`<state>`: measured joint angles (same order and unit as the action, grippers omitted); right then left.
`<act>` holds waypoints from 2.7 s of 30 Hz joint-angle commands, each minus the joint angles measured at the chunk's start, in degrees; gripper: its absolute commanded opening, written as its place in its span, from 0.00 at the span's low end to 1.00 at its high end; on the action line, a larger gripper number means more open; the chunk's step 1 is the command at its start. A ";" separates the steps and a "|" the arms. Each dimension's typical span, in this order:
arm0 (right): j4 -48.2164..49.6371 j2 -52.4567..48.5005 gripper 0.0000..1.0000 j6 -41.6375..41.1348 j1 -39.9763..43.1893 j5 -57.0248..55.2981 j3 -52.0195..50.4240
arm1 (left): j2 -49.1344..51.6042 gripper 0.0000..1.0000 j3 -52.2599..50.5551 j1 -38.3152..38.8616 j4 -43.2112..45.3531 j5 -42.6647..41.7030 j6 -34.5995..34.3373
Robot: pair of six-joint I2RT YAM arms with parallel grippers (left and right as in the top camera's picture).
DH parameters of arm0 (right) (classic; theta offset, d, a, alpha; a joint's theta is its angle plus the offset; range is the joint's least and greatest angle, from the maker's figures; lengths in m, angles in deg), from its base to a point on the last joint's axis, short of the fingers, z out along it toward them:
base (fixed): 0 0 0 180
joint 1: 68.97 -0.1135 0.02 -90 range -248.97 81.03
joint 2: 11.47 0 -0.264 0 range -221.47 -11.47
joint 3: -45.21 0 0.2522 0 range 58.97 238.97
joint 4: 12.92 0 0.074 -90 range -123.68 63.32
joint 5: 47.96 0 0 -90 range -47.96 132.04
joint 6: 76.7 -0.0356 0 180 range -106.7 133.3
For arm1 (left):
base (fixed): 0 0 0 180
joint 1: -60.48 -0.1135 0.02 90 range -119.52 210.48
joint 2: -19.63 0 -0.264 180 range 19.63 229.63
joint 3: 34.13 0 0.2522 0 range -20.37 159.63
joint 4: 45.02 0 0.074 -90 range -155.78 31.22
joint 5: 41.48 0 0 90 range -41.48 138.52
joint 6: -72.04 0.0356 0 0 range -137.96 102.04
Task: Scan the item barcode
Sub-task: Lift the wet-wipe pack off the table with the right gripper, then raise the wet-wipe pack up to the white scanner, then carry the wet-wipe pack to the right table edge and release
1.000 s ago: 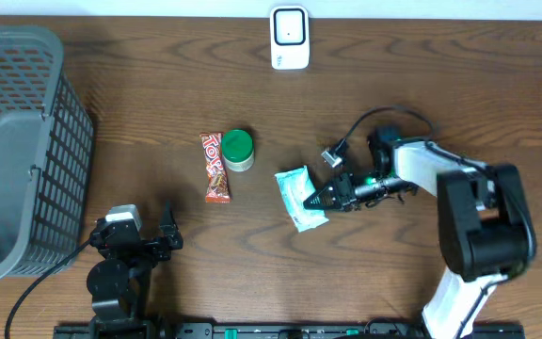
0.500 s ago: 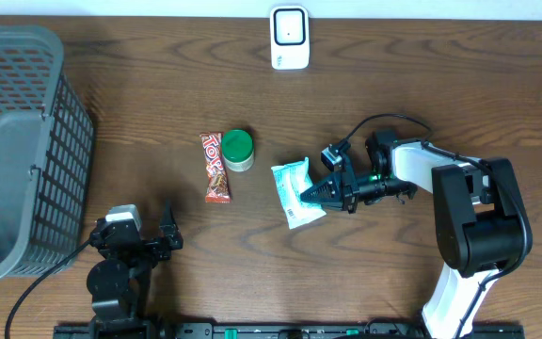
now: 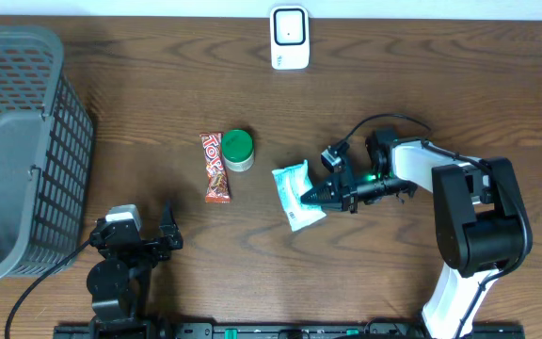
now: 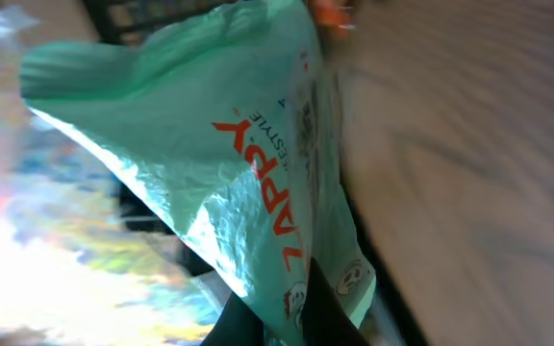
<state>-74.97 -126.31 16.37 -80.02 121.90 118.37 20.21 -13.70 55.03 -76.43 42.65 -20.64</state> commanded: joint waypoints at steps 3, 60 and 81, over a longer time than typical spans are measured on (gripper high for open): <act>-4.31 1.09 0.01 1.03 0.09 -10.43 10.21 | -0.35 0.98 -0.85 0.17 -1.40 -0.13 0.94; 44.68 -27.28 0.01 17.07 -12.81 -89.77 60.02 | -0.35 0.98 -0.85 0.17 -1.40 -0.13 0.96; -0.59 -15.41 0.01 13.46 -16.35 -99.06 70.79 | -0.35 0.98 -0.85 0.17 -1.40 -0.13 0.96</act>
<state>-71.56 -149.13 33.99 -96.52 28.89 186.43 20.21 -13.70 55.03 -76.43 42.65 -20.64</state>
